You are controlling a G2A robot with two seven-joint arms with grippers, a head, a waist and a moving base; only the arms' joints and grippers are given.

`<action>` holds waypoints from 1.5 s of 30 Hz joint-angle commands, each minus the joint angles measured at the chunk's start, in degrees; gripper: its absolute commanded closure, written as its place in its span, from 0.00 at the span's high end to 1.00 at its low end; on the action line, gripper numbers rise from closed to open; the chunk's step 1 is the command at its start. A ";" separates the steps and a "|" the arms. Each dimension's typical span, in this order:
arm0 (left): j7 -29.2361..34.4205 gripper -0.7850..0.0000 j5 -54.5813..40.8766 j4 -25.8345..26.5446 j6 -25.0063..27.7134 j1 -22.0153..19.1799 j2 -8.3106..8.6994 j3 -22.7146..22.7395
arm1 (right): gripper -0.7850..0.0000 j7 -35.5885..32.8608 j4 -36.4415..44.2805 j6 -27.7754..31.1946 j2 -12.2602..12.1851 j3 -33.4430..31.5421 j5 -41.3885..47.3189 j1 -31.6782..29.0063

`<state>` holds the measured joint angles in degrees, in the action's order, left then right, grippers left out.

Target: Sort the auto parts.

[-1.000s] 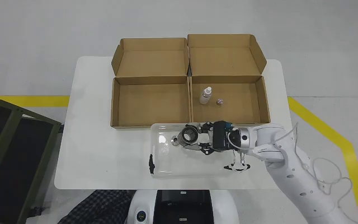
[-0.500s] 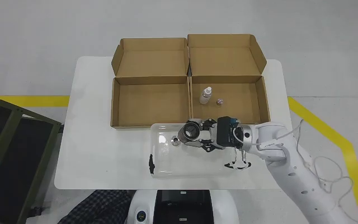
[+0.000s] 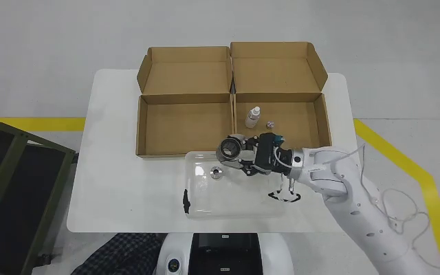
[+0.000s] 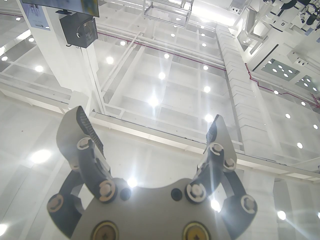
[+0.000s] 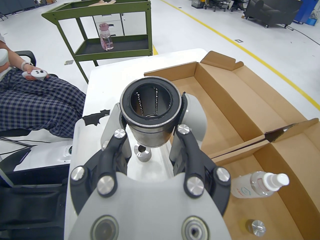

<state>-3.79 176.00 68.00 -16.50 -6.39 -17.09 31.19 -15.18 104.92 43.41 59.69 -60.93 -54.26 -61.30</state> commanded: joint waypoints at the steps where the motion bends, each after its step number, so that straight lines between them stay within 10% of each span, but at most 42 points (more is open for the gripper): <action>1: 0.00 1.00 0.00 0.00 0.00 0.00 0.00 0.00 | 0.00 -1.15 -0.09 -2.43 0.28 0.75 -0.47 0.98; 20: 0.00 1.00 0.00 0.00 0.00 0.00 0.00 0.00 | 0.00 -10.84 -8.82 -18.75 5.26 13.38 -3.63 13.31; 45: 0.00 1.00 0.00 0.00 0.00 0.00 0.00 0.00 | 0.00 -18.25 -21.07 -19.84 10.05 19.95 -3.18 21.07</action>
<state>-3.79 176.00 68.00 -16.50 -6.39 -17.09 31.19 -33.23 83.93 23.53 69.67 -40.99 -57.38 -40.26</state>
